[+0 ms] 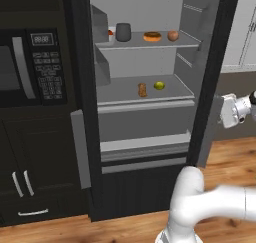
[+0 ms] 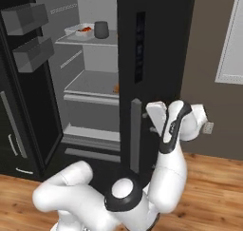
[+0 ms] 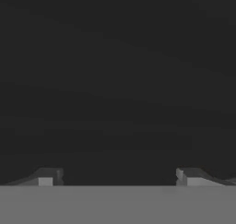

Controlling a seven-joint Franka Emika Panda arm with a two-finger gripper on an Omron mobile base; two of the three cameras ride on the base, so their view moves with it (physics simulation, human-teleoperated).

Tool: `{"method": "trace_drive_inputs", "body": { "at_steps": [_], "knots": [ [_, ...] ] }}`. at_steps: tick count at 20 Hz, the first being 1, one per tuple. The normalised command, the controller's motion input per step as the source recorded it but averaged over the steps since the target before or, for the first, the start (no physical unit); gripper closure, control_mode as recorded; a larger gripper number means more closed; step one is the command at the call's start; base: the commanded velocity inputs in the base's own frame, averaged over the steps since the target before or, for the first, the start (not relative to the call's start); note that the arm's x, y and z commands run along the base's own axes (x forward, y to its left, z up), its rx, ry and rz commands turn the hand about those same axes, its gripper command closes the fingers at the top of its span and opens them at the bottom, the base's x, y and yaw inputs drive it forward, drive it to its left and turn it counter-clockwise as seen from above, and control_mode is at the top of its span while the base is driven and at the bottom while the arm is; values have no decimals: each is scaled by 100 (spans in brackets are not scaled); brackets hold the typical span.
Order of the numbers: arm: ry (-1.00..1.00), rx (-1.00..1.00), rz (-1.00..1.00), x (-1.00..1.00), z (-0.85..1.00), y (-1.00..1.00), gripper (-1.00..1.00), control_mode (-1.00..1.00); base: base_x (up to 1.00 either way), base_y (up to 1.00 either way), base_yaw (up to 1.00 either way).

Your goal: Place the tupperware on the top shelf of the fridge. Make space for the tupperware among the existing items by rearranging them on the shelves if needed. Close the fridge door when finished.

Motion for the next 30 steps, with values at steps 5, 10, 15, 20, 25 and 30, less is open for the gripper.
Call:
{"method": "trace_drive_inputs", "body": {
  "at_steps": [5,10,15,20,25,30],
  "knots": [
    [-39,-12,-35,53,0,100,-100,-100,0,0,0],
    [-21,-10,-39,85,0,100,-100,-100,0,0,0],
    [-1,-10,-36,81,13,73,-100,-100,0,0,0],
    [11,-6,-30,76,53,22,-100,-100,0,0,0],
    [21,-2,-24,77,82,2,-100,-100,0,0,0],
    [23,0,-18,96,76,0,-100,-100,0,0,0]
  ]
}}
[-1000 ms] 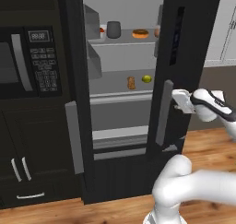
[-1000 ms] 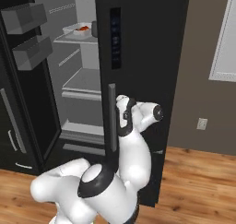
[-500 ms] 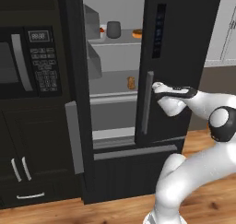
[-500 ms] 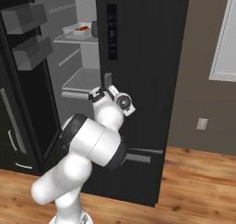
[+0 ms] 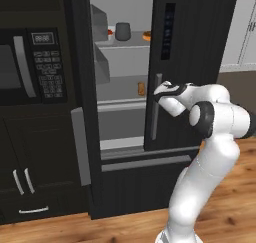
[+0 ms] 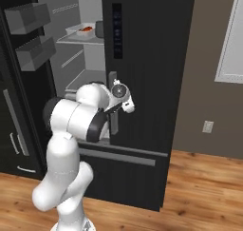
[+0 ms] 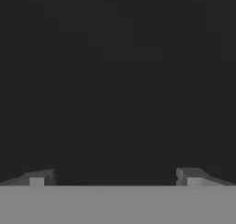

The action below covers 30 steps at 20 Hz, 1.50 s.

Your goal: Place the tupperware on the top shelf of the fridge. Make space for the tupperware among the existing items by rearranging them on the shelves if needed. Close the fridge door when finished.

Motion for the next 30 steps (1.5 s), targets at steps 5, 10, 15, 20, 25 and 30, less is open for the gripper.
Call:
{"method": "trace_drive_inputs", "body": {
  "at_steps": [5,10,15,20,25,30],
  "knots": [
    [13,2,-5,59,69,-13,-100,-100,0,0,0],
    [-9,-1,0,-66,100,2,-100,-100,0,0,0],
    [0,-3,-2,-52,100,-2,-100,-100,0,0,0],
    [-3,0,-10,-24,100,-54,-100,-100,0,0,0],
    [0,2,-1,-39,100,-26,-100,-100,0,0,0],
    [10,33,-1,-61,100,-5,-100,-100,0,0,0]
  ]
}}
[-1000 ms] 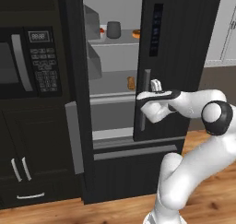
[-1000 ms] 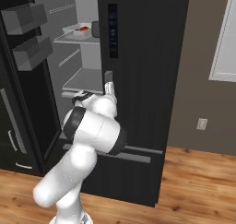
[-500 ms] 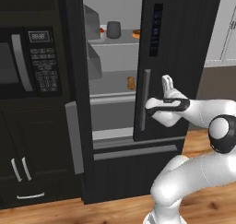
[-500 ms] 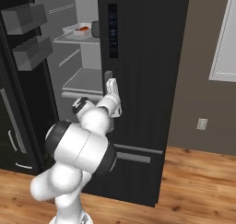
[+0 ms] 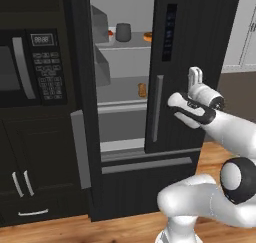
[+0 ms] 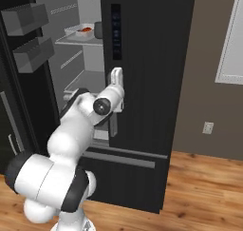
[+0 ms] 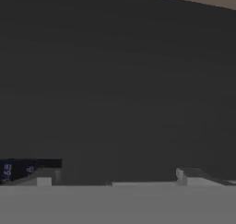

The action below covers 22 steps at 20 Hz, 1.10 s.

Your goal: Place the tupperware on the top shelf of the fridge. Make space for the tupperware among the existing items by rearranging them on the shelves if needed. Close the fridge door when finished.

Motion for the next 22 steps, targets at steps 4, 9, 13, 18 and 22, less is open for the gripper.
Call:
{"method": "trace_drive_inputs", "body": {
  "at_steps": [4,9,13,18,22],
  "knots": [
    [20,64,-9,-58,100,0,-100,-100,0,0,0],
    [29,75,-5,-63,44,0,-100,-100,0,0,0],
    [24,99,-1,-46,-4,0,-100,-100,0,0,0],
    [26,99,-3,-39,-22,28,-100,-100,0,0,0],
    [20,75,-3,-44,-13,83,-100,-100,0,0,0]
  ]
}}
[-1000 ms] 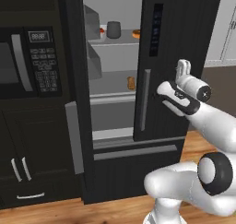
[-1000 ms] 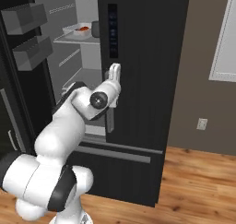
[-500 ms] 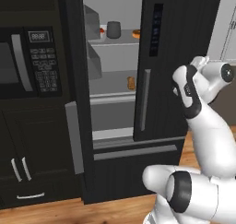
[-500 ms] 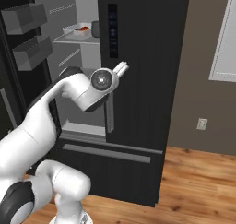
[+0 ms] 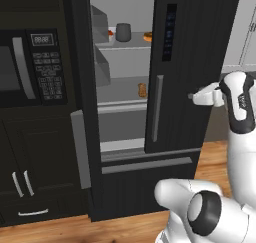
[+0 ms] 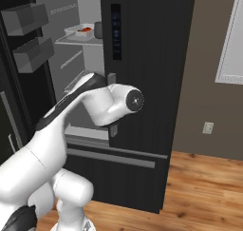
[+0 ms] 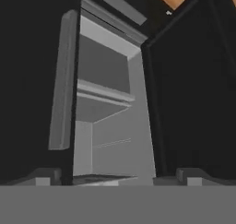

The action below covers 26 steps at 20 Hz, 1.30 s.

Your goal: Place the tupperware on the top shelf of the fridge. Make space for the tupperware among the existing items by rearranging them on the shelves if needed. Close the fridge door when finished.

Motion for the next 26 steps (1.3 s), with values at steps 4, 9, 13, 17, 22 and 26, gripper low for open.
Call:
{"method": "trace_drive_inputs", "body": {
  "at_steps": [4,9,13,17,22,26],
  "knots": [
    [8,5,-5,-65,58,100,-100,-100,0,0,0],
    [0,-30,-15,-89,69,100,-100,-100,0,0,0],
    [5,-47,-16,-75,46,100,-100,-100,0,0,0],
    [17,-50,-3,-16,82,99,-100,-100,0,0,0],
    [10,-59,10,-15,64,98,-100,-100,0,0,0],
    [1,-57,15,-61,25,75,-100,-100,0,0,0]
  ]
}}
